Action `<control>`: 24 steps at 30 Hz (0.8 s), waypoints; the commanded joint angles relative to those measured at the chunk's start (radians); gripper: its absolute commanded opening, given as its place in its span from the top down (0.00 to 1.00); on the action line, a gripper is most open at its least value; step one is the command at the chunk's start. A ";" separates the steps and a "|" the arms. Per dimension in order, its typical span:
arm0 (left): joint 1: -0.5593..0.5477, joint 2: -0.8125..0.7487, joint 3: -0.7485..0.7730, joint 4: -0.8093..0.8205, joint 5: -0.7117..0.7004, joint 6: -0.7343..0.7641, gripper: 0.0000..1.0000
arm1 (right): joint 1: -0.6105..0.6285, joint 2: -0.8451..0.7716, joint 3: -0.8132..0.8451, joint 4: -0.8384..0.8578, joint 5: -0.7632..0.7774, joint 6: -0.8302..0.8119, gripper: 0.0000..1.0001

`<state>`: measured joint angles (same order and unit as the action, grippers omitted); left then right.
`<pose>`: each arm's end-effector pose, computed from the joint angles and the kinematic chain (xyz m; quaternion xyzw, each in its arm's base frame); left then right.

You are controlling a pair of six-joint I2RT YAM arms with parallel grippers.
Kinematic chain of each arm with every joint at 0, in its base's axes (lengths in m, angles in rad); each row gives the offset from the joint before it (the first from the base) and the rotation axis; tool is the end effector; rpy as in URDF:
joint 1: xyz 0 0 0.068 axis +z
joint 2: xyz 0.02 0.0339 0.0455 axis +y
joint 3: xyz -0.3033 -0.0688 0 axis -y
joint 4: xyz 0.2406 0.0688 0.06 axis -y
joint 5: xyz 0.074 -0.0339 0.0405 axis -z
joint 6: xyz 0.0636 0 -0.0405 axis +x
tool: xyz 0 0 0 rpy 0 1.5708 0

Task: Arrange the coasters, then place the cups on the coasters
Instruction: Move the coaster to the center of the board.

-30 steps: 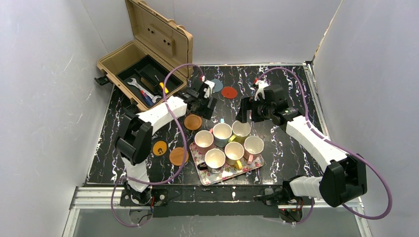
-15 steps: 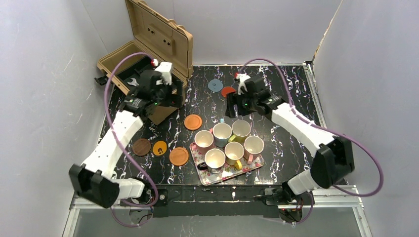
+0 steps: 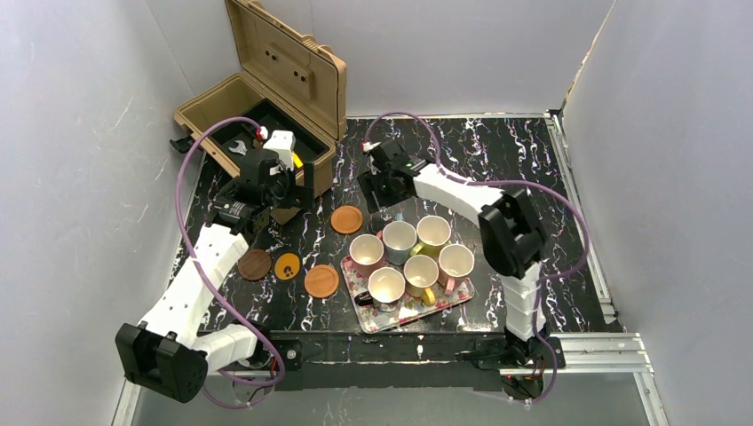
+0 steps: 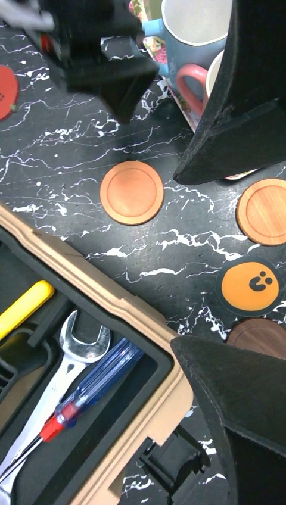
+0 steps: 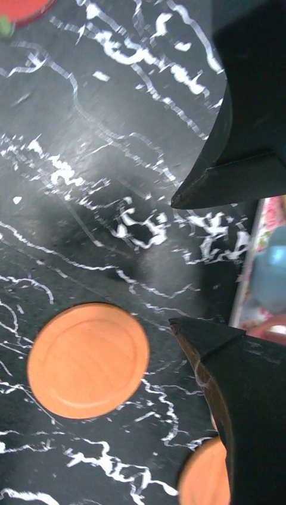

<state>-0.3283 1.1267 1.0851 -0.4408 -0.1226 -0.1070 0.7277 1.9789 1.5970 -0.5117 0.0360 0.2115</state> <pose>0.2430 -0.0746 0.3737 0.0628 0.8522 -0.0604 0.5159 0.3541 0.3124 0.2507 -0.2349 0.9134 0.1352 0.3038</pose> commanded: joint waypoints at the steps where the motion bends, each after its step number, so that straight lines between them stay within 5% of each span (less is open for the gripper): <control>1: 0.008 -0.030 0.015 0.021 -0.036 0.020 0.04 | 0.032 0.120 0.150 -0.027 0.026 0.028 0.27; 12: 0.009 -0.008 0.014 0.022 0.003 0.000 0.04 | 0.050 0.299 0.320 -0.041 0.102 0.073 0.34; 24: 0.009 -0.021 0.009 0.025 0.005 -0.003 0.04 | 0.058 0.355 0.330 -0.036 0.104 0.091 0.42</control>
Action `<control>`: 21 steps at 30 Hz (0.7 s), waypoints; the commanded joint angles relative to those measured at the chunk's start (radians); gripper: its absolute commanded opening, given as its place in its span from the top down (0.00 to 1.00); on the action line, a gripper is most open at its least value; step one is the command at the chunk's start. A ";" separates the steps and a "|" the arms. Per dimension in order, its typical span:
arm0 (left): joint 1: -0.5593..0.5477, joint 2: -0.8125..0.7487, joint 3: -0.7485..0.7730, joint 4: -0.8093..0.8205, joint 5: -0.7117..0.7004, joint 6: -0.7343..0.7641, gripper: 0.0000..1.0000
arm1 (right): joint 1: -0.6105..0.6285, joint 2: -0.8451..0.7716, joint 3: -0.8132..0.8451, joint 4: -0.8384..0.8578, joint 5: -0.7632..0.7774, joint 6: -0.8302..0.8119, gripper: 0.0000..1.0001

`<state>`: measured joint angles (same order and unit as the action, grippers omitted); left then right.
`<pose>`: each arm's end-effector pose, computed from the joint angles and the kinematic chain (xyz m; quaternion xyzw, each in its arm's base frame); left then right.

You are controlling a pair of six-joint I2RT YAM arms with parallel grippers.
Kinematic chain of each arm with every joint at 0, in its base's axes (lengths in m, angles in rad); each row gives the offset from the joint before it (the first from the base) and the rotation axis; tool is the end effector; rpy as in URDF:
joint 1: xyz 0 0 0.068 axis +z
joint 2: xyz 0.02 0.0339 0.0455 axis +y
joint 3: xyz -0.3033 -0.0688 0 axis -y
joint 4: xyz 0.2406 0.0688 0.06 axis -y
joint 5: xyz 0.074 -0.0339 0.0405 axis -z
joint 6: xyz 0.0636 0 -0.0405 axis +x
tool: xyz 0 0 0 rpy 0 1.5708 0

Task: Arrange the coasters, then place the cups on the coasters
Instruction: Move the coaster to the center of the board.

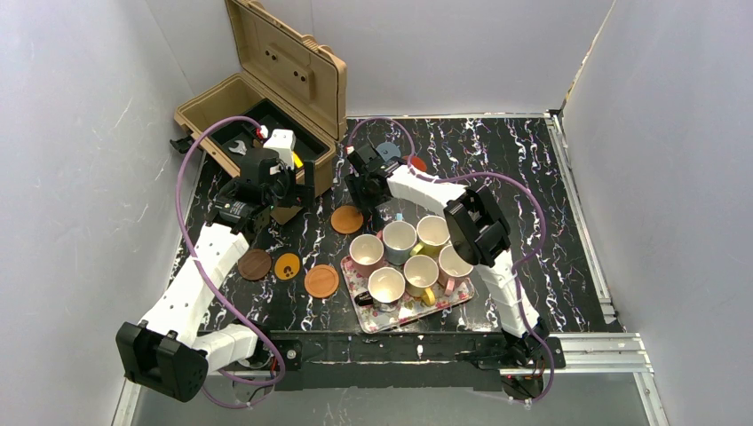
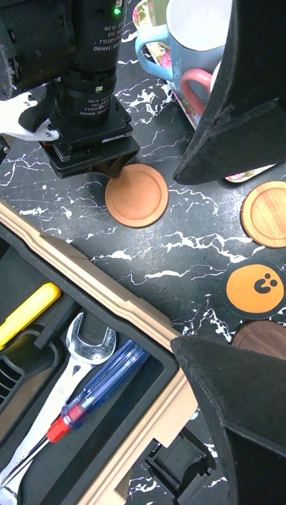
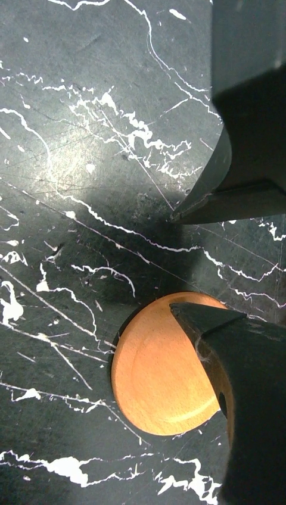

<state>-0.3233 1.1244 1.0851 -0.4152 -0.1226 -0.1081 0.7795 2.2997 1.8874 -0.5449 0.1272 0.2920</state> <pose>0.2443 -0.0736 0.3774 0.0587 0.8452 -0.0624 0.5275 0.3936 0.3777 0.1862 -0.2110 0.9279 0.1018 0.2901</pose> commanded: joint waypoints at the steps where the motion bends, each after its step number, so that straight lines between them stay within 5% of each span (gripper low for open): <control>1: 0.005 -0.018 0.010 0.000 0.004 -0.001 0.04 | 0.008 0.036 0.041 -0.002 0.011 0.012 0.42; 21: 0.004 -0.017 0.009 0.003 0.015 -0.006 0.04 | 0.046 0.040 0.021 -0.022 0.079 0.014 0.45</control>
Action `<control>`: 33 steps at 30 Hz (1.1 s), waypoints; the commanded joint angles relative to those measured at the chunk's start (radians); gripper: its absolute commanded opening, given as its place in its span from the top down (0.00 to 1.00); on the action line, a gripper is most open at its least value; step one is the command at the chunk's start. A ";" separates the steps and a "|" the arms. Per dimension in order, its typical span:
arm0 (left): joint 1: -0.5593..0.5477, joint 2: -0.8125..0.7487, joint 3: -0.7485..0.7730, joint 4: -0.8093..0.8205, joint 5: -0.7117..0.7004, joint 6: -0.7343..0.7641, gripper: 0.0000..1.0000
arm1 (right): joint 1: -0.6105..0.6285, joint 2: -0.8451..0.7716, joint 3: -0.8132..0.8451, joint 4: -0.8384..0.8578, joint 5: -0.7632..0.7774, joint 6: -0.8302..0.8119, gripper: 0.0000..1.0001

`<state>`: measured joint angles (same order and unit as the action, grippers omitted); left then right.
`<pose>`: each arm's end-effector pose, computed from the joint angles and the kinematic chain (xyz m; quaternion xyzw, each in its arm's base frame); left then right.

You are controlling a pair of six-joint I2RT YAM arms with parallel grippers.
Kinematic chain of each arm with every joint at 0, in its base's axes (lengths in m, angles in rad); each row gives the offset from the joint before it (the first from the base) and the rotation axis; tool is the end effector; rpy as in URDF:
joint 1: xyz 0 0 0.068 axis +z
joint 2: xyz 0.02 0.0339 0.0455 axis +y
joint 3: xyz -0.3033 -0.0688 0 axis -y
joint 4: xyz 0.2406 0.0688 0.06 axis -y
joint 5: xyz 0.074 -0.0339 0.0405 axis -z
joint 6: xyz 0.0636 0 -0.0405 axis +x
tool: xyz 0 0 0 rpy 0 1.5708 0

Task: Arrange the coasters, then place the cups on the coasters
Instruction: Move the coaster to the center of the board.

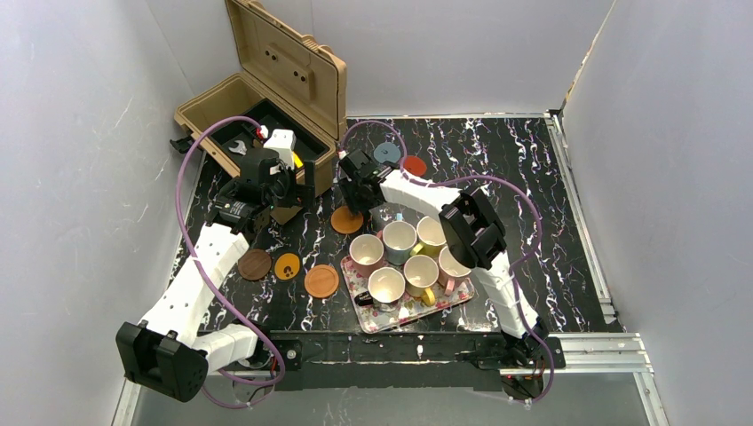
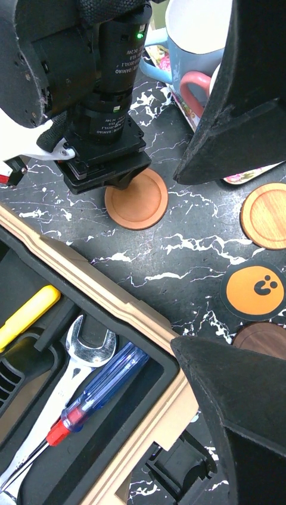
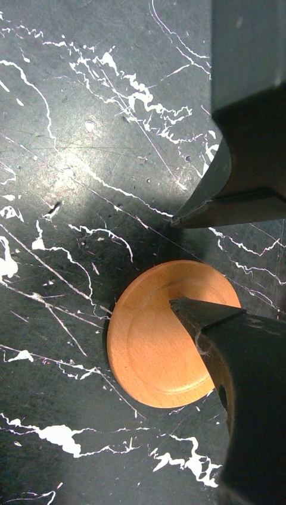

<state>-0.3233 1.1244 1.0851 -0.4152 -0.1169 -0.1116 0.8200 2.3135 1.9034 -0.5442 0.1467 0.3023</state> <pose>0.2442 -0.0740 0.3774 0.0587 0.8453 -0.0657 0.5269 0.3812 0.3949 0.1843 -0.2218 0.9243 0.1019 0.2933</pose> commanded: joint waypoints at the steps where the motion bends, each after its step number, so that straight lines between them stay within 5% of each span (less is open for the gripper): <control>1: 0.004 -0.018 0.010 0.003 0.008 -0.003 0.04 | 0.006 0.023 -0.001 -0.022 0.071 0.003 0.47; 11: 0.004 -0.023 0.005 0.006 0.009 -0.006 0.04 | -0.022 -0.021 -0.063 -0.038 0.136 0.000 0.62; 33: 0.005 0.001 -0.012 0.031 0.049 -0.030 0.04 | -0.242 -0.251 -0.416 0.054 0.187 -0.024 0.69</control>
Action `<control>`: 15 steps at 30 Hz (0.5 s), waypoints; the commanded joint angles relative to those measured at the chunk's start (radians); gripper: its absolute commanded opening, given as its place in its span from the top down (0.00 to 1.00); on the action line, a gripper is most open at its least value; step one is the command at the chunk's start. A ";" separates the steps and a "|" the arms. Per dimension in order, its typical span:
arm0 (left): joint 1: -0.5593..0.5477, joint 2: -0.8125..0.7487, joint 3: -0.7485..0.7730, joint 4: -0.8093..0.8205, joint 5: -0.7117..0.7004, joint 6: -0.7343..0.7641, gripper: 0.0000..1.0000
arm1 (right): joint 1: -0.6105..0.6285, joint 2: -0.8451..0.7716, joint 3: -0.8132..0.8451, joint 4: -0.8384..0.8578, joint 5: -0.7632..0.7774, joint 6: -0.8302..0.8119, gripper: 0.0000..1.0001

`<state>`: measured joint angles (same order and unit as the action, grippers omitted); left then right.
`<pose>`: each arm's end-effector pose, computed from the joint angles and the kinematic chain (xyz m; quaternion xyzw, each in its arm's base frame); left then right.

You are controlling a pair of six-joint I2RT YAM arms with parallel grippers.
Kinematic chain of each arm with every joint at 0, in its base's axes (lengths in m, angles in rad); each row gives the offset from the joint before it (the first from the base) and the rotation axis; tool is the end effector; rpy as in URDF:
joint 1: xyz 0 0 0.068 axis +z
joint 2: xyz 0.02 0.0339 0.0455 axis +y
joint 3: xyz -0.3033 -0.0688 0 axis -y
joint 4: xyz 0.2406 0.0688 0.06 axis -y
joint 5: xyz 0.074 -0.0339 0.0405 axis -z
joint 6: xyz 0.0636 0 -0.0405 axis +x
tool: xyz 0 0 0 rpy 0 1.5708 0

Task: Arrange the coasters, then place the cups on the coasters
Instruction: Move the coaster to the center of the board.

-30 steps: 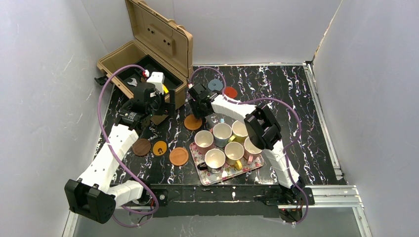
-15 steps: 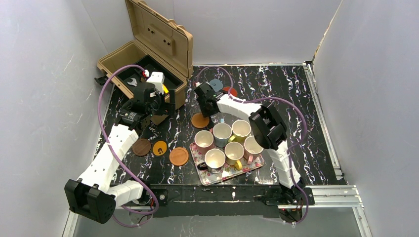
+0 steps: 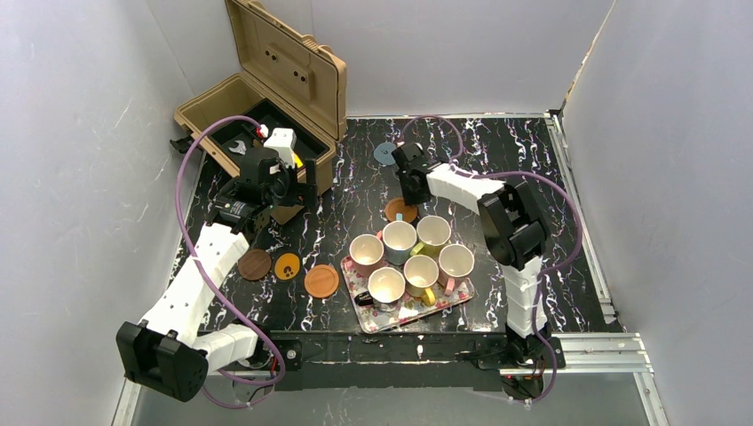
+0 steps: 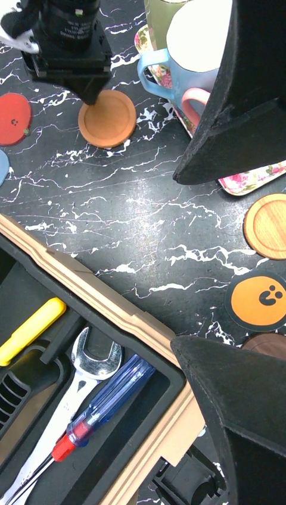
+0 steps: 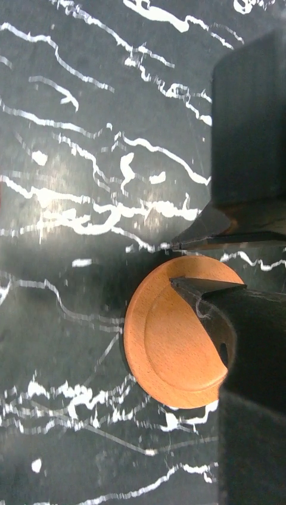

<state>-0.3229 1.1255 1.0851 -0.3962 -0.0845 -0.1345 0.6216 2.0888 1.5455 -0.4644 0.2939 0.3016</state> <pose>0.2451 -0.0764 0.3794 0.0567 0.8411 -0.0870 0.5308 0.4003 0.2640 0.1899 -0.1112 0.9446 -0.0035 0.3087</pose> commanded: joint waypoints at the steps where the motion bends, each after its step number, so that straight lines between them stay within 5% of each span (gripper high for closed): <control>1: 0.004 0.000 -0.014 0.015 0.016 -0.008 0.04 | -0.052 -0.038 -0.076 -0.016 0.042 -0.025 0.69; 15: 0.004 -0.020 -0.055 0.067 -0.010 -0.002 0.04 | -0.302 -0.158 -0.226 0.025 0.056 -0.033 0.72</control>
<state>-0.3229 1.1358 1.0527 -0.3614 -0.0792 -0.1390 0.4114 1.9728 1.3693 -0.4179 0.3164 0.2684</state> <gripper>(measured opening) 0.963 0.275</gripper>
